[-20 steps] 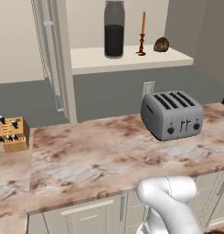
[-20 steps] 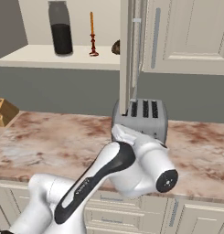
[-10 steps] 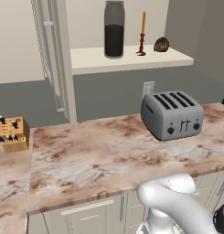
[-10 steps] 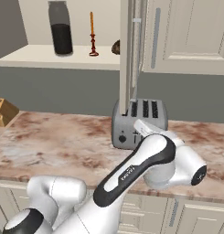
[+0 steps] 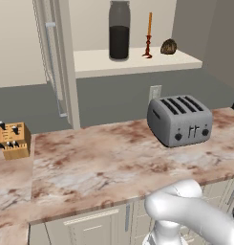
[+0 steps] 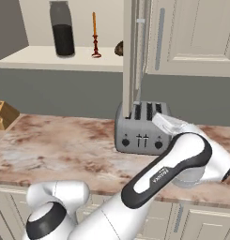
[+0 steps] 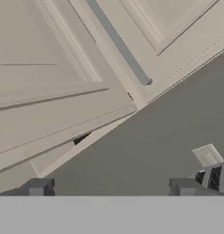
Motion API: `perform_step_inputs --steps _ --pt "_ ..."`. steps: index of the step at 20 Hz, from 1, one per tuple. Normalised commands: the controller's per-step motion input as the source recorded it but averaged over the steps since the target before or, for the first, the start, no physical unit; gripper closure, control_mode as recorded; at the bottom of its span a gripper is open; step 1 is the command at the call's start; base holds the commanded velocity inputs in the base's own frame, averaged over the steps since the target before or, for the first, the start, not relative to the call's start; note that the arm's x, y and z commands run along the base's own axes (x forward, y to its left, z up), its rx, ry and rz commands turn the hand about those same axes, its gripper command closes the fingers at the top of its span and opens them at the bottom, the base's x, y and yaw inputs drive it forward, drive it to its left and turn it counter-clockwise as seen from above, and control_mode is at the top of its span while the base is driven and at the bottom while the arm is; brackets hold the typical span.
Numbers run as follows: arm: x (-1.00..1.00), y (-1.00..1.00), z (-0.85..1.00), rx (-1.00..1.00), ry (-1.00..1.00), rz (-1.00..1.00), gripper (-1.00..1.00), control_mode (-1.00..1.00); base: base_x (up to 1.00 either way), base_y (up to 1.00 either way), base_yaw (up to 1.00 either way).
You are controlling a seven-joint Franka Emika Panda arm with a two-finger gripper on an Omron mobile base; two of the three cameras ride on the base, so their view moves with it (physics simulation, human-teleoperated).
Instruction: Pick the candle and jar from the dining table and place them in the open cabinet. Close the cabinet after placing the objects.
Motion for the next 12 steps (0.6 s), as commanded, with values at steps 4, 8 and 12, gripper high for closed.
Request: perform_step_inputs --steps 4,8,12 --pt "-0.17 0.14 0.43 0.0 -0.18 0.08 -1.0 -1.0 0.0 0.0 0.0" --pt "-0.32 0.32 0.43 0.0 -0.19 0.1 -1.0 -1.0 0.0 0.0 0.0" --pt "-0.3 0.54 0.5 0.0 -0.18 0.07 -1.0 -1.0 0.0 0.0 0.0"
